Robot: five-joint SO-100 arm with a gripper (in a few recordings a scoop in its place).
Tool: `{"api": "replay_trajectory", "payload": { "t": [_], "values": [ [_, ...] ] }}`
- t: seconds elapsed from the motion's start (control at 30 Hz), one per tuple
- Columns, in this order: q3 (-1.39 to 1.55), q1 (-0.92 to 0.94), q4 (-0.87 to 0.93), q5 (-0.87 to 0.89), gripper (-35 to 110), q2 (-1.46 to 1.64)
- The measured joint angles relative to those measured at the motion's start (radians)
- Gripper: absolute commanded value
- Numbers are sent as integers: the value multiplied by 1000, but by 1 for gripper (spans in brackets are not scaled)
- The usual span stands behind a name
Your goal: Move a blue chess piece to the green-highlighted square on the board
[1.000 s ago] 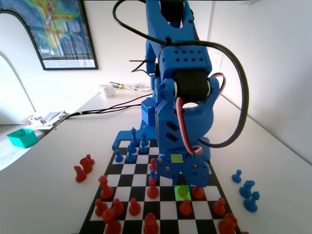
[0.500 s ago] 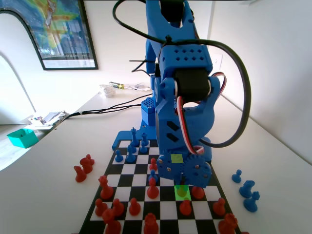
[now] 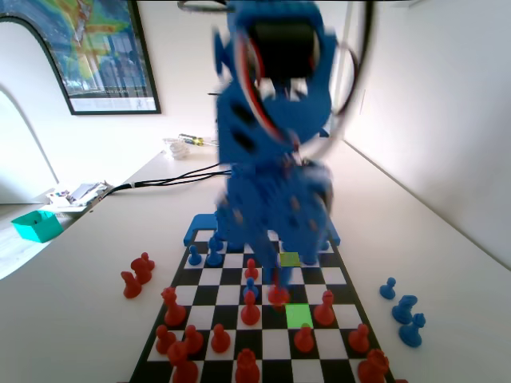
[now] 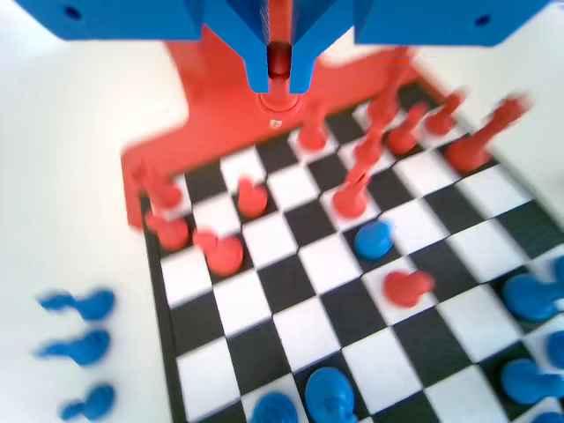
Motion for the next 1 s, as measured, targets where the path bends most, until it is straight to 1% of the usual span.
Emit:
{"api": "replay_trajectory", "payload": {
  "t": [0.13, 0.23, 0.37, 0.47, 0.6, 0.83, 1.0],
  "values": [
    [-6, 57, 107, 26, 1, 92],
    [-58, 150, 196, 34, 1, 103],
    [-138, 299, 258, 20, 1, 87],
    [-199, 407, 259, -5, 1, 28],
    [-307, 497, 291, -38, 1, -91],
    [-506, 581, 357, -89, 1, -331],
    [-555, 615, 324, -138, 1, -451]
  ]
}}
